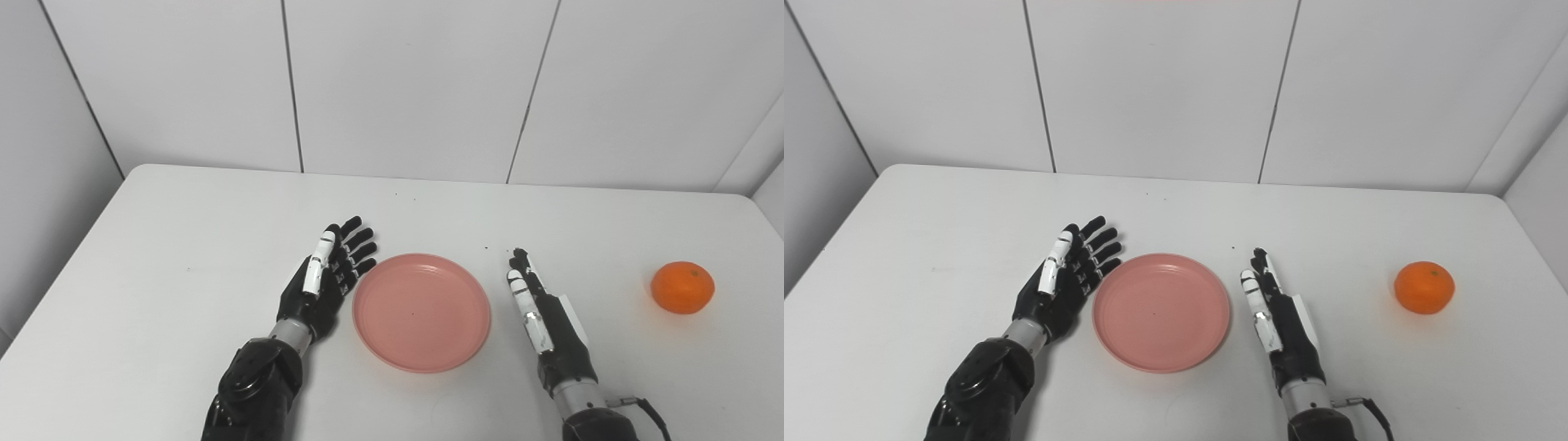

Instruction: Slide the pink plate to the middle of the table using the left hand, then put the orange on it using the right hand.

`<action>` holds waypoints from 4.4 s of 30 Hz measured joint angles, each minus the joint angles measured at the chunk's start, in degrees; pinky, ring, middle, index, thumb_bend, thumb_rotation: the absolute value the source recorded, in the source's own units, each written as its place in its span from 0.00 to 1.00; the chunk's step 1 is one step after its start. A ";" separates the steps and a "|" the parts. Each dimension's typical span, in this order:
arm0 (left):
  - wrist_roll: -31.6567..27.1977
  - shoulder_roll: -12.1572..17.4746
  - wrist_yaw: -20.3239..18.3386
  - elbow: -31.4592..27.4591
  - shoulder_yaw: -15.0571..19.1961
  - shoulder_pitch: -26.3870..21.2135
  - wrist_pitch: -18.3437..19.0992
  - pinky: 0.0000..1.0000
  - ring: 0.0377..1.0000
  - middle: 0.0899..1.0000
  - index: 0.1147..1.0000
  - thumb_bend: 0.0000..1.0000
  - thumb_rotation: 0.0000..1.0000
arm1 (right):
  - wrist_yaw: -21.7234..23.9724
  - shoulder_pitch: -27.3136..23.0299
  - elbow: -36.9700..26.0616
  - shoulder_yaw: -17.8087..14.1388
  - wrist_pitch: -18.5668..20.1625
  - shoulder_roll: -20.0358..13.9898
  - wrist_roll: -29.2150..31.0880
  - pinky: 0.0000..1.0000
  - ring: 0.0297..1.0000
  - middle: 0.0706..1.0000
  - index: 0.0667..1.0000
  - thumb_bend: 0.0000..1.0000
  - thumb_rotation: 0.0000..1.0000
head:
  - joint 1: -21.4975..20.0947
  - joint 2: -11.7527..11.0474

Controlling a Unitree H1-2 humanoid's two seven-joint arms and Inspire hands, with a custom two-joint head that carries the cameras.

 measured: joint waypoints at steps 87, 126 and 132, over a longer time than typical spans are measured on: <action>-9.11 6.43 -9.71 15.68 5.08 -6.69 -8.34 1.00 0.97 0.97 0.97 0.29 1.00 | 2.42 -9.29 2.07 -12.09 3.65 -18.81 -39.67 0.79 0.93 0.98 1.00 1.00 0.51 | -25.84 -10.99; -8.80 7.29 -8.69 15.29 4.63 -6.67 -8.26 0.98 0.95 0.94 0.94 0.30 1.00 | 15.68 -10.69 12.10 -19.26 3.94 -18.40 -39.24 0.80 0.91 0.95 0.96 1.00 0.47 | -26.37 -8.61; -8.80 7.29 -8.20 14.92 4.64 -6.65 -7.79 0.97 0.95 0.94 0.94 0.30 1.00 | 16.02 -11.31 13.74 -19.28 3.94 -18.37 -38.84 0.73 0.88 0.93 0.94 1.00 0.46 | -26.37 -8.35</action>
